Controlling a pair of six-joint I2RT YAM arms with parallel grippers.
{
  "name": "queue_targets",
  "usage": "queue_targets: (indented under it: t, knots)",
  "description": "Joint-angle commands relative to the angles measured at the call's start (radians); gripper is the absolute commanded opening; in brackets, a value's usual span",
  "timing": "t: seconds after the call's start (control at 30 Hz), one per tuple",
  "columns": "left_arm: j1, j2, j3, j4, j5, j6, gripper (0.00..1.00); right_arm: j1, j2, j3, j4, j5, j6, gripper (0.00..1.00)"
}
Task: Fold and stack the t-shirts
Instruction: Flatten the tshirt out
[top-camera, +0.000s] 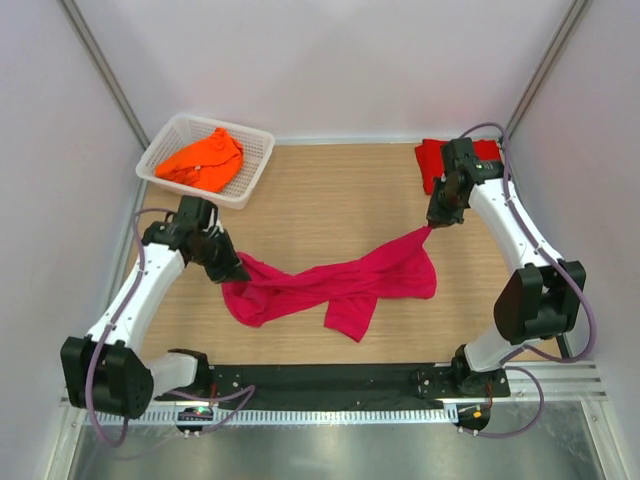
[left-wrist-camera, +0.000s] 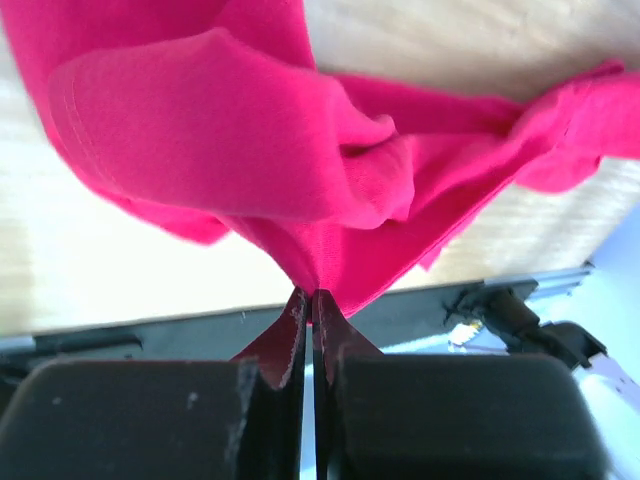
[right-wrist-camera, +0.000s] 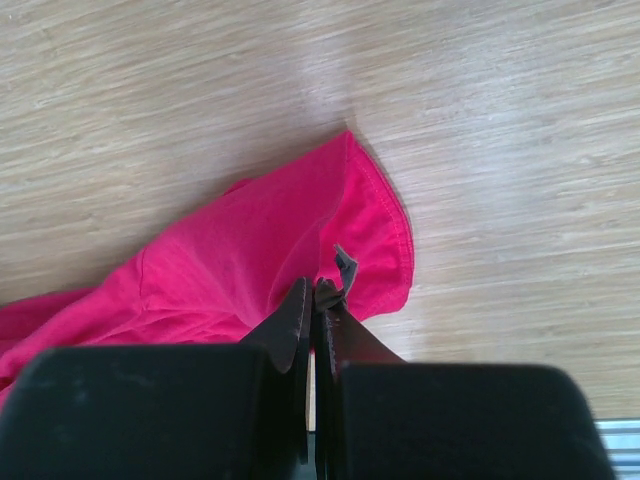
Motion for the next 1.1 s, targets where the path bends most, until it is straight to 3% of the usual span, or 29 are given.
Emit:
queue_targets:
  t: [0.0, 0.07, 0.13, 0.2, 0.23, 0.37, 0.5, 0.63, 0.73, 0.8, 0.93, 1.07]
  knots:
    - [-0.006, -0.003, -0.078, -0.028, 0.071, -0.077, 0.01, -0.001, -0.069, -0.028, 0.020, -0.017, -0.004, 0.01]
    - [-0.017, 0.063, -0.060, 0.016, 0.083, -0.069, 0.01, -0.001, -0.059, -0.029, 0.023, -0.009, -0.004, 0.01]
    - [-0.026, 0.229, 0.064, 0.004, 0.088, 0.002, 0.03, -0.001, -0.043, -0.005, 0.011, -0.003, -0.010, 0.01]
    - [-0.046, 0.406, 0.185, -0.074, 0.028, 0.071, 0.03, -0.001, -0.020, 0.034, -0.009, 0.006, -0.016, 0.01]
    - [-0.052, 0.456, 0.321, -0.109, -0.002, 0.126, 0.03, -0.001, -0.013, 0.044, -0.012, 0.008, -0.016, 0.01]
    - [-0.052, 0.582, 0.492, -0.217, -0.142, 0.196, 0.00, -0.001, 0.017, 0.080, -0.025, 0.002, -0.017, 0.01]
    - [-0.049, 0.496, 0.451, -0.232, -0.268, 0.159, 0.00, -0.001, 0.023, 0.083, -0.017, 0.008, -0.016, 0.01]
    - [-0.048, 0.271, 0.309, -0.243, -0.459, 0.060, 0.00, 0.000, 0.021, 0.060, -0.005, -0.012, -0.010, 0.01]
    - [-0.049, 0.069, 0.203, -0.266, -0.533, -0.012, 0.00, -0.001, 0.003, 0.023, 0.015, -0.026, -0.008, 0.01]
    - [-0.049, -0.036, 0.159, -0.264, -0.508, 0.015, 0.00, -0.001, -0.012, -0.003, 0.020, -0.026, -0.008, 0.01]
    - [-0.104, -0.035, 0.184, -0.332, -0.460, 0.061, 0.00, -0.001, -0.037, -0.041, 0.029, -0.024, -0.011, 0.01]
    - [-0.318, 0.092, 0.273, -0.350, -0.431, 0.061, 0.00, 0.000, -0.062, -0.061, 0.027, -0.024, -0.008, 0.01]
